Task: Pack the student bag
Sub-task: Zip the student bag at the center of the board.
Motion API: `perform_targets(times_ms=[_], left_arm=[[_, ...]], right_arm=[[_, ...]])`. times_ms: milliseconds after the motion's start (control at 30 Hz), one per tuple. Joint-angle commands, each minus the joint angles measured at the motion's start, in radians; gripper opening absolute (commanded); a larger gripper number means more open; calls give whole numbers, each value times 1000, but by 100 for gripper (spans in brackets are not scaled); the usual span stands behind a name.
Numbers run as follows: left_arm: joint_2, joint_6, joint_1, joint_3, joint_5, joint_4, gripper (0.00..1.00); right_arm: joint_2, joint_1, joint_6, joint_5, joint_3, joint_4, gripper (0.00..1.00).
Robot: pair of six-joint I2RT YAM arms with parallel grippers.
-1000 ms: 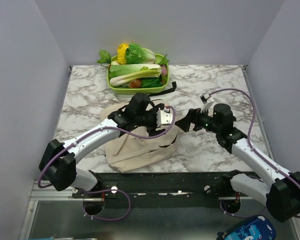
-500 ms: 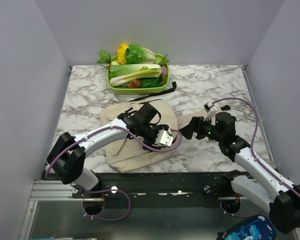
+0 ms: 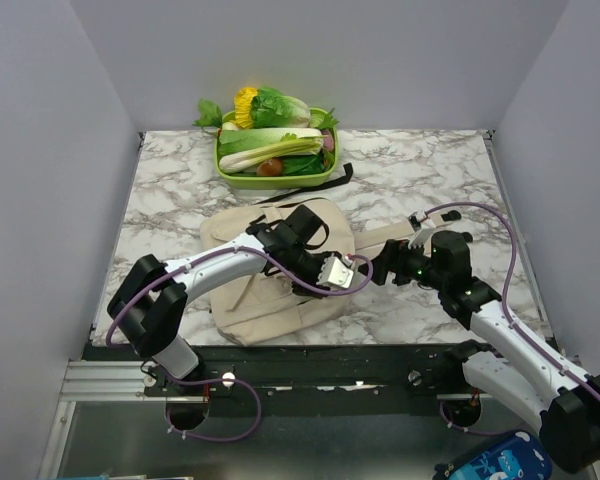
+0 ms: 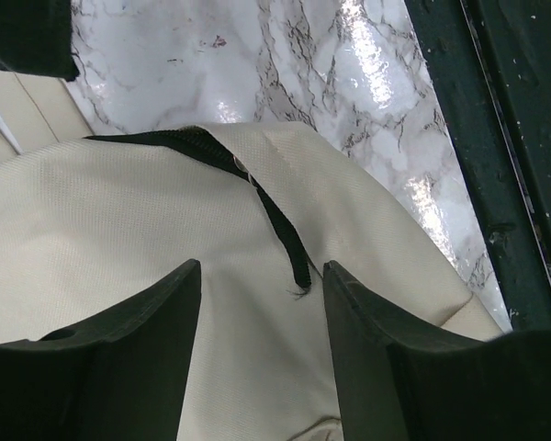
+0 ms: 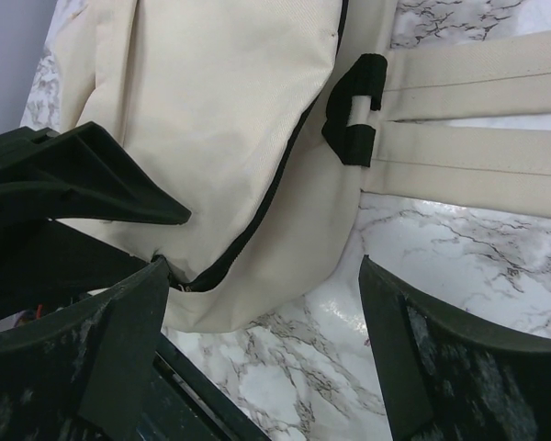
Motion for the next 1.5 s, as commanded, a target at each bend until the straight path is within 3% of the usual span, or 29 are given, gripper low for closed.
perform_targets(times_ms=[0,200,467,800,1100,1267,1400,1433,1467], left_arm=[[16,31,-4,37,7,-6,60],[22,65,-3,0,-29,19,54],[36,-19,-4,17,-68,129,48],[4,7,-12,3,-15,19,49],[18,-39,-42,0,-27,92,57],[55,-53,-53,27,-32,105,56],[65,-39,-53,34,-41,85,42],[64,-33,-53,32,-44,74,27],[61,-30,-53,24,-45,74,21]], right_arm=[[-2,3,-3,-20,-12,13,91],[-8,5,-10,-42,-10,23,90],[-11,5,-1,-52,-16,29,89],[-1,3,-3,-55,-19,35,88],[-5,5,-1,-55,-15,36,88],[-18,5,-4,-48,-16,29,88],[-25,5,-6,-43,-15,16,88],[-30,5,-4,-42,-15,13,88],[-33,5,-4,-40,-12,13,88]])
